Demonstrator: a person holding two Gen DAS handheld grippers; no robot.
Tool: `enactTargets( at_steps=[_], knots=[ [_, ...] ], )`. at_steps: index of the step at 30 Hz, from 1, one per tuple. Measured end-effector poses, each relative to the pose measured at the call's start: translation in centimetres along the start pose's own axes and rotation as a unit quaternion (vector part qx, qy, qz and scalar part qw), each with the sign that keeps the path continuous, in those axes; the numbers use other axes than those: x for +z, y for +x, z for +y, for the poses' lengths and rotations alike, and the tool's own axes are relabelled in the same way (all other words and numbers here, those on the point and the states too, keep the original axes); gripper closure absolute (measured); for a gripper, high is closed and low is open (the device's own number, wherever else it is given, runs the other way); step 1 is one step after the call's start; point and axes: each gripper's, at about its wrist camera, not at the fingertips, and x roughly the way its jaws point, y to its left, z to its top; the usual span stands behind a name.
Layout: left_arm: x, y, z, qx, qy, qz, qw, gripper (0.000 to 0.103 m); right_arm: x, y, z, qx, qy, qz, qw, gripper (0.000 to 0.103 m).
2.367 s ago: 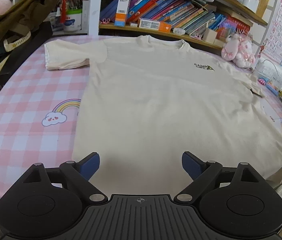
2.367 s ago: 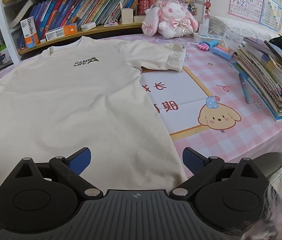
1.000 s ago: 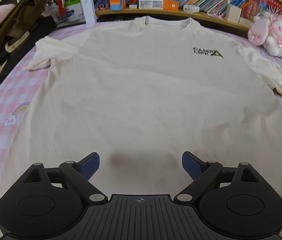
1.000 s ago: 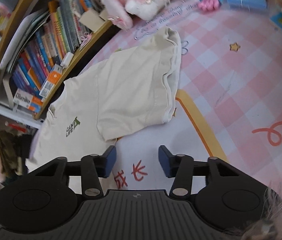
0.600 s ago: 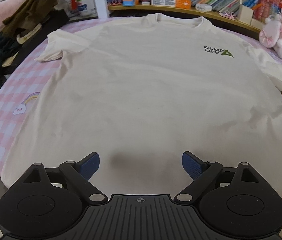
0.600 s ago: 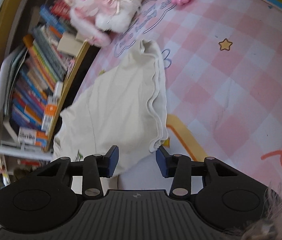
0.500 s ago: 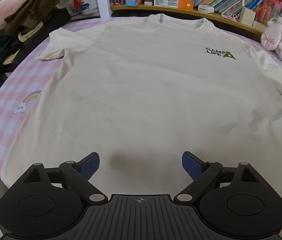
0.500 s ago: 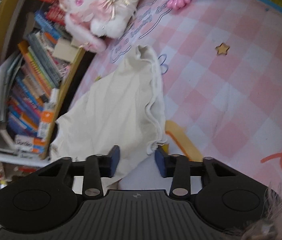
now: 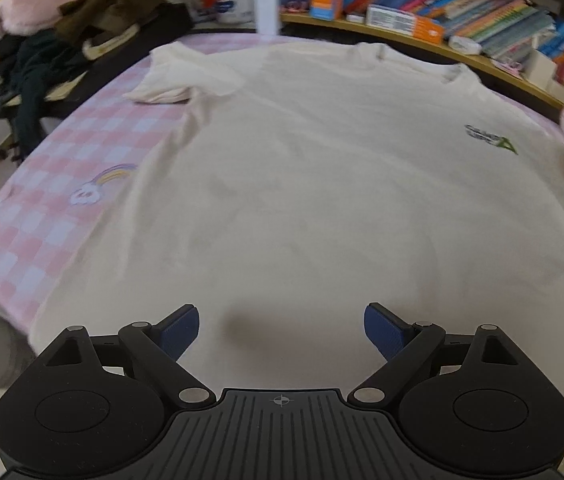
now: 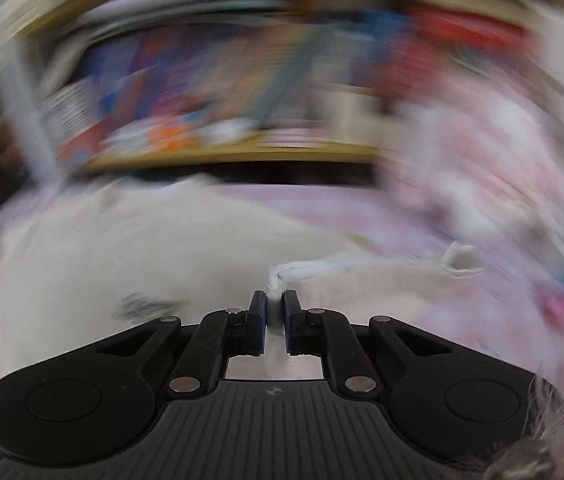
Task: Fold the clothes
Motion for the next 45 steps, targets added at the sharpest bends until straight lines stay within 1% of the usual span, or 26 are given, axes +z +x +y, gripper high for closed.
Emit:
enactTargets(
  at_steps=[2,3,4,5,6,7,11,15,19,21,23,27,30,32,37,40,45],
  knots=[
    [-0.1,0.1,0.4,0.003,-0.008,0.005,0.9999,0.011,-0.1,1.4,3.4,0.059,-0.072,0.038,0.995,0.094],
    [-0.2,0.1,0.5,0.004,-0.010,0.006,0.9999,0.011,-0.7,2.3,4.7,0.078,-0.096,0.058,0.991,0.094],
    [-0.2,0.1,0.6,0.005,-0.010,0.008,0.9999,0.011,-1.4,3.0,5.5,0.087,-0.106,0.071,0.988,0.086],
    [-0.3,0.1,0.6,0.006,-0.009,0.008,0.9999,0.011,-1.9,3.4,5.8,0.093,-0.104,0.080,0.987,0.072],
    [-0.3,0.1,0.6,0.007,-0.007,0.008,0.9999,0.011,-2.3,3.6,5.8,0.097,-0.097,0.087,0.987,0.065],
    [-0.4,0.2,0.6,0.007,-0.006,0.009,0.9999,0.011,-2.7,3.9,5.9,0.102,-0.089,0.093,0.986,0.062],
    [-0.3,0.3,0.6,0.008,-0.004,0.008,0.9999,0.011,-3.3,2.9,5.1,0.139,-0.066,0.094,0.984,0.060],
    [-0.2,0.3,0.3,0.006,-0.006,0.002,1.0000,0.011,-3.5,1.4,4.3,0.154,-0.043,0.079,0.984,0.057],
    [0.1,0.4,-0.1,0.005,-0.010,-0.003,0.9999,0.011,-4.9,0.3,3.8,0.149,-0.034,0.081,0.985,0.055],
    [0.3,0.5,-0.4,0.003,-0.010,-0.007,0.9999,0.011,-5.6,-0.3,3.6,0.144,-0.032,0.080,0.986,0.053],
    [0.5,0.7,-0.8,0.000,-0.007,-0.011,0.9999,0.011,-6.3,-1.1,3.4,0.140,-0.027,0.076,0.987,0.044],
    [1.0,1.0,-1.9,-0.005,0.005,-0.015,0.9999,0.011,-7.7,-2.3,3.3,0.125,-0.025,0.071,0.989,0.041],
    [1.2,1.1,-2.8,-0.013,0.014,-0.016,0.9997,0.011,-8.6,-3.1,3.0,0.099,-0.018,0.070,0.992,0.040],
    [1.2,1.0,-3.5,-0.019,0.027,-0.021,0.9992,0.011,-9.1,-3.7,2.7,0.081,-0.013,0.067,0.994,0.036],
    [1.4,0.7,-5.0,-0.026,0.061,-0.031,0.9973,0.011,-10.3,-4.8,1.3,0.037,0.010,0.060,0.997,0.035],
    [1.5,0.4,-5.5,-0.029,0.076,-0.036,0.9961,0.011,-10.7,-5.0,0.7,0.010,0.026,0.054,0.998,0.028],
    [1.4,0.0,-5.5,-0.027,0.083,-0.044,0.9952,0.011,-11.1,-5.2,0.7,-0.003,0.034,0.052,0.998,0.026]
  ],
)
